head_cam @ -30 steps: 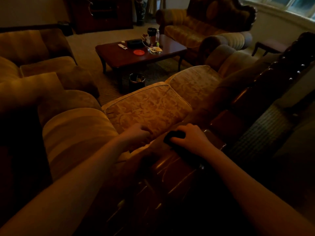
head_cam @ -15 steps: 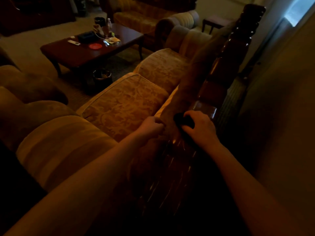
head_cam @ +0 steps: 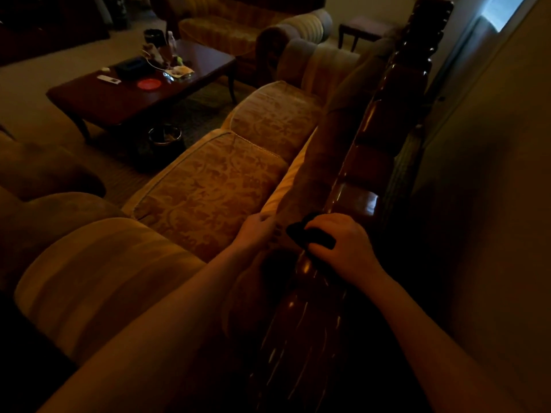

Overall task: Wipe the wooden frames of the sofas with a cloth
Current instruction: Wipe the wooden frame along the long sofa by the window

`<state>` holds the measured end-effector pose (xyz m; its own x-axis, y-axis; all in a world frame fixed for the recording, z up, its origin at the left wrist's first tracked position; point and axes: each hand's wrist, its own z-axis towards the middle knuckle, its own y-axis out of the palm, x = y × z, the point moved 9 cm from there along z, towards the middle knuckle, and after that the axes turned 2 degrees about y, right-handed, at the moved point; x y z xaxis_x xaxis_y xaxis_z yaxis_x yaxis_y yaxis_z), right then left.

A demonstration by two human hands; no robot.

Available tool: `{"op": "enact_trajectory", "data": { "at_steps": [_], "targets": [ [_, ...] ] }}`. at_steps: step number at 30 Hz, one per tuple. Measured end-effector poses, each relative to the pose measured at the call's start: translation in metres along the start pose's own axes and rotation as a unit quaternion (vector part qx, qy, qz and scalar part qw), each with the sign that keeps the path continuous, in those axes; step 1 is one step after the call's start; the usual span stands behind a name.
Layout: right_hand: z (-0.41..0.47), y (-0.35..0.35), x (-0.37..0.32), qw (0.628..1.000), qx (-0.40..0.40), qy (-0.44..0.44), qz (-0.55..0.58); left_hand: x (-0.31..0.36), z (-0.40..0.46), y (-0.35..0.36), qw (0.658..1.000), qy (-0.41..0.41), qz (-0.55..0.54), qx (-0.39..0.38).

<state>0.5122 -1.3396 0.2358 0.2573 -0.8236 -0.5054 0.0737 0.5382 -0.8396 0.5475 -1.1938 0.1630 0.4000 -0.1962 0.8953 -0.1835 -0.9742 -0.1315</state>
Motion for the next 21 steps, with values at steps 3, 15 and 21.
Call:
{"op": "enact_trajectory", "data": {
  "at_steps": [3,15,21],
  "targets": [
    [0.021,-0.006,0.022,0.997,0.036,0.06,-0.011,0.003,0.004,0.0,0.999,0.013,0.025,-0.029],
    [-0.042,0.006,-0.035,0.964,0.176,0.154,-0.128,-0.013,-0.012,-0.002,0.991,0.028,0.018,-0.127],
    [-0.074,-0.012,-0.002,0.913,0.226,0.324,-0.103,-0.007,-0.038,0.017,0.973,0.086,0.072,-0.2]
  ]
}}
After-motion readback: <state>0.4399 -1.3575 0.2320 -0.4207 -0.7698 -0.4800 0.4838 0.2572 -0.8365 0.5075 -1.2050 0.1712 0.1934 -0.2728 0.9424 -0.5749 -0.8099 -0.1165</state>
